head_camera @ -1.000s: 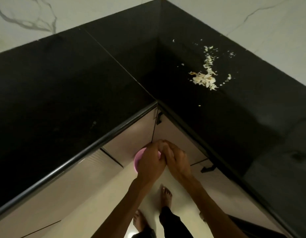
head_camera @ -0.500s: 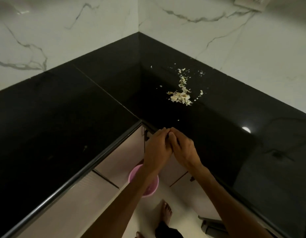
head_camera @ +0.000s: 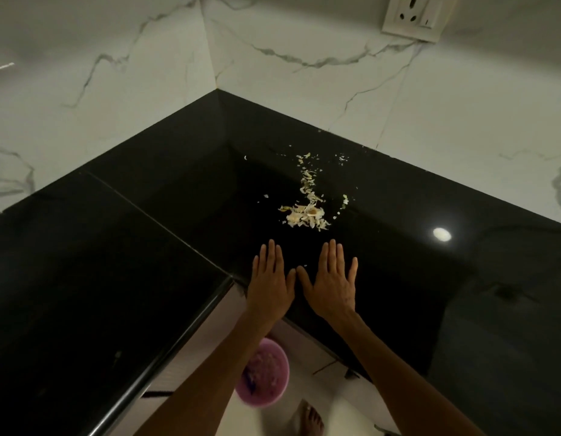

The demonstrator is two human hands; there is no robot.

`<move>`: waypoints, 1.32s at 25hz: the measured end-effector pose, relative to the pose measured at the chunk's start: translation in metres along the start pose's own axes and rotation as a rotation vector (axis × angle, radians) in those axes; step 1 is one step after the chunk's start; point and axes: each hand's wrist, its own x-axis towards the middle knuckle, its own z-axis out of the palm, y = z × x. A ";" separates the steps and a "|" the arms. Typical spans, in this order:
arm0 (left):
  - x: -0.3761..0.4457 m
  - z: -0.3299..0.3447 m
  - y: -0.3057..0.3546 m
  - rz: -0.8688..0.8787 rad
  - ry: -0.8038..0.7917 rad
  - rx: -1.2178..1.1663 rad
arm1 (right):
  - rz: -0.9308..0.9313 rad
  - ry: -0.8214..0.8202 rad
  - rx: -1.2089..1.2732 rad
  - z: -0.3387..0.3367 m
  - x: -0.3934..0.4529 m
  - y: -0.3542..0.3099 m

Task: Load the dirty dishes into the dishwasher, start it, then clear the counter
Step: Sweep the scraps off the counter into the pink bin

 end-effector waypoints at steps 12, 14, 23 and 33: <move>0.133 -0.005 -0.005 -0.076 0.028 0.181 | 0.074 -0.003 0.001 -0.013 0.139 -0.022; 0.146 -0.004 -0.006 -0.083 0.032 0.188 | 0.086 -0.013 0.009 -0.013 0.158 -0.024; 0.145 -0.006 -0.004 -0.089 0.069 0.113 | 0.004 0.121 0.096 -0.037 0.138 0.063; 0.147 -0.006 -0.004 -0.101 0.101 0.084 | -0.394 -0.249 0.199 -0.065 0.226 0.077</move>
